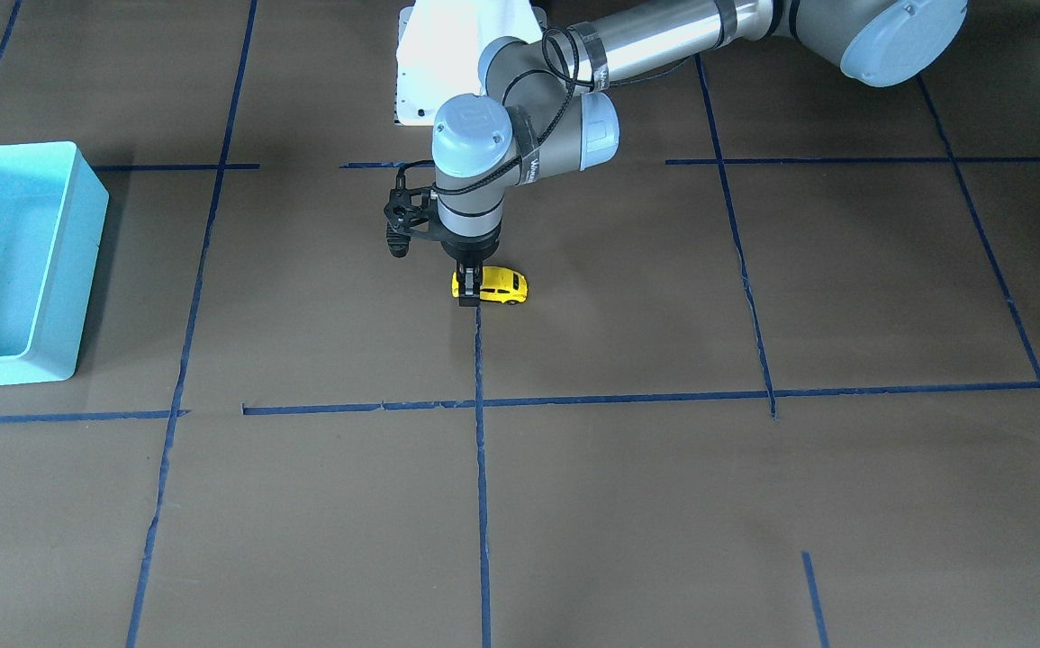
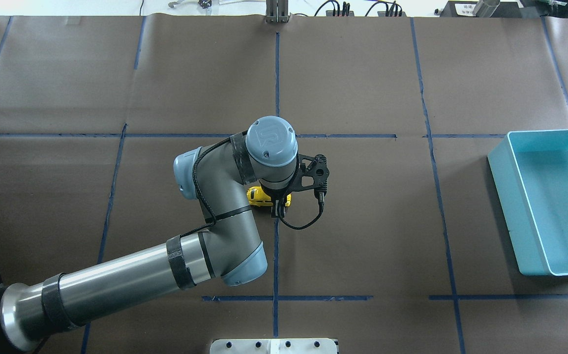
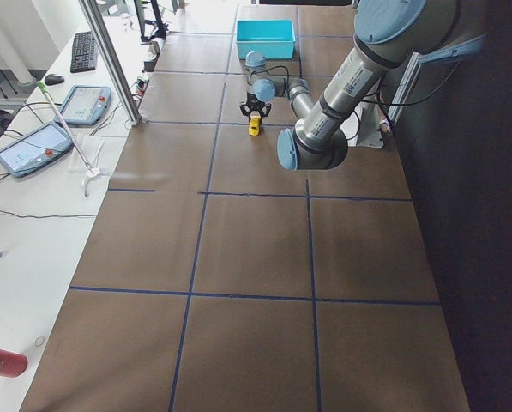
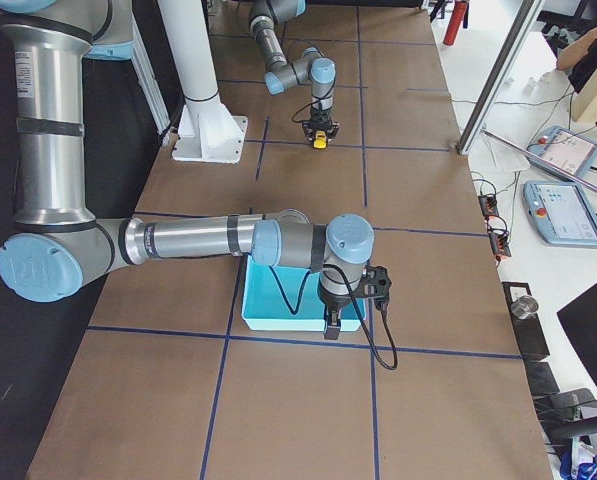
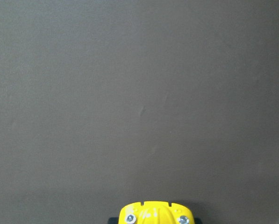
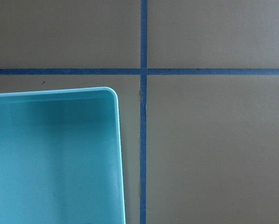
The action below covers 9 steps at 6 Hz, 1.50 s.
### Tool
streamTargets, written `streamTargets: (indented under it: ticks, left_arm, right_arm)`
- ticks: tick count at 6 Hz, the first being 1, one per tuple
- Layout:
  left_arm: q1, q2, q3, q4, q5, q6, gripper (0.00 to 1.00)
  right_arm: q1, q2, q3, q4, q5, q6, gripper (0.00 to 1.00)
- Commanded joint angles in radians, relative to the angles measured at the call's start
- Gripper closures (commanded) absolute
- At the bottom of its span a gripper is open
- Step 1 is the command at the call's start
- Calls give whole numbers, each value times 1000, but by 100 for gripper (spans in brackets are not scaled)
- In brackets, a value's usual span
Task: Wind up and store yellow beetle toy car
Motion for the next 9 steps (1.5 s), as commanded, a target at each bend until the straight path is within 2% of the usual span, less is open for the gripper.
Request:
streamTargets:
  ticks: [1,7,8,9]
  left_arm:
    - [1,31,-21,-8,1,0,100]
    - [1,79,-71,-8,1,3,100]
    - [0,79,-71,-8,0,3,75]
    - [-3,79,-79,-7,-7,0,1]
  right_arm:
    - [0,0,0,0,0,0,0]
    - [0,0,0,0,0,0,0]
    - [0,2,0,0,1,0,0]
    - [0,2,0,0,2,0,0]
